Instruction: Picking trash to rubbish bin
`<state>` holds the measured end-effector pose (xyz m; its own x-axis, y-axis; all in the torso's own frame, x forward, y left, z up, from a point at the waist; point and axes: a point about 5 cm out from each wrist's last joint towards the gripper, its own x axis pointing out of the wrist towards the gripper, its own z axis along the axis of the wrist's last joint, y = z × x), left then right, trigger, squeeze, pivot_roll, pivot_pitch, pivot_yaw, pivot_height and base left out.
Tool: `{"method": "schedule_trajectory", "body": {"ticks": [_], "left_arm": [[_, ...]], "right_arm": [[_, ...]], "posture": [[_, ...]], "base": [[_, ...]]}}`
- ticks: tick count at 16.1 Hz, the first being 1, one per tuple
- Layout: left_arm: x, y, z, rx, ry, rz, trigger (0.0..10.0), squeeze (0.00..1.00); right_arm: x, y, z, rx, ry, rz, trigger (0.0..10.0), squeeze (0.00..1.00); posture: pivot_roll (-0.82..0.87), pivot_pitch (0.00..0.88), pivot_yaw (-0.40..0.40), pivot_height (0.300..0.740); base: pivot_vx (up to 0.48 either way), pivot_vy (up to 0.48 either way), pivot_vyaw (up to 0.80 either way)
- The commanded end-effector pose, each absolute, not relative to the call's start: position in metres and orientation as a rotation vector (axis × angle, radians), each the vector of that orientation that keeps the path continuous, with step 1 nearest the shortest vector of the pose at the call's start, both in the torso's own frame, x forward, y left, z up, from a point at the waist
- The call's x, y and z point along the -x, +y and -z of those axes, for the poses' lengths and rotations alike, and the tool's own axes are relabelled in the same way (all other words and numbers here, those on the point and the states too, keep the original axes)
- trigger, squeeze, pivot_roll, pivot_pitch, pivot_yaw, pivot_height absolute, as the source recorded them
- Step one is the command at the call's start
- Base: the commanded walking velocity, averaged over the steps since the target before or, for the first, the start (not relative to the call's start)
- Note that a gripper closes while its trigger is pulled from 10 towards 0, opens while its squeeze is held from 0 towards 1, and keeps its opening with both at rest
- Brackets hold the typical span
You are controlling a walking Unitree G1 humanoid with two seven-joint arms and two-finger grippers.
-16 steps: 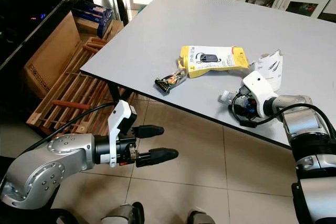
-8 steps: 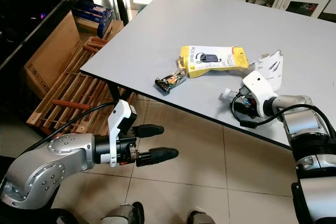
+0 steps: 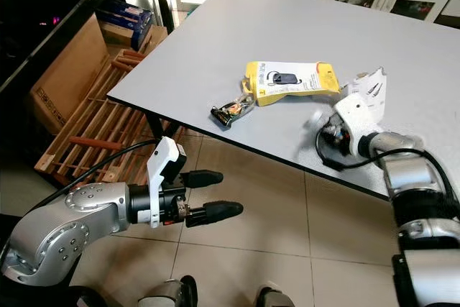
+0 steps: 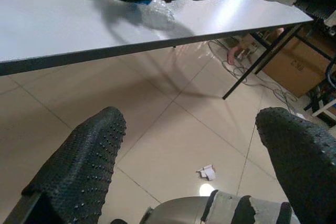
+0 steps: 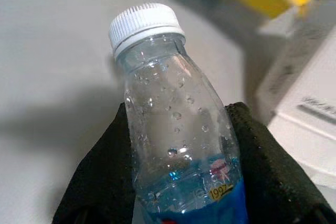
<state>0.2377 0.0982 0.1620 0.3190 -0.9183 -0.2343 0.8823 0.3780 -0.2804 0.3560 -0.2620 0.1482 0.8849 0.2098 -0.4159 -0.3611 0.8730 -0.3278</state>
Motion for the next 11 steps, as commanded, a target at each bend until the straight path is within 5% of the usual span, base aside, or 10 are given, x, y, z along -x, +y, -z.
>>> {"method": "schedule_trajectory", "body": {"ticks": [1,5,11], "left_arm": [[-0.237,0.097,-0.16,0.091,0.385,1.185,10.0,0.0],[-0.241,0.097,-0.16,0.079,0.362,1.159,10.0,0.0],[-0.249,0.099,-0.171,0.08,0.291,1.111,10.0,0.0]], "right_arm": [[-0.357,-0.259,-0.153,0.357,0.303,-0.244,10.0,0.0],[-0.355,-0.234,-0.178,0.259,0.033,-0.116,10.0,0.0],[-0.336,-0.225,-0.18,0.117,-0.109,0.117,10.0,0.0]], "posture": [[0.0,0.153,0.019,0.74],[-0.01,0.14,0.028,0.74],[0.0,0.116,0.027,0.74]], "base": [[0.0,0.0,0.0],[0.0,0.0,0.0],[0.0,0.0,0.0]]}}
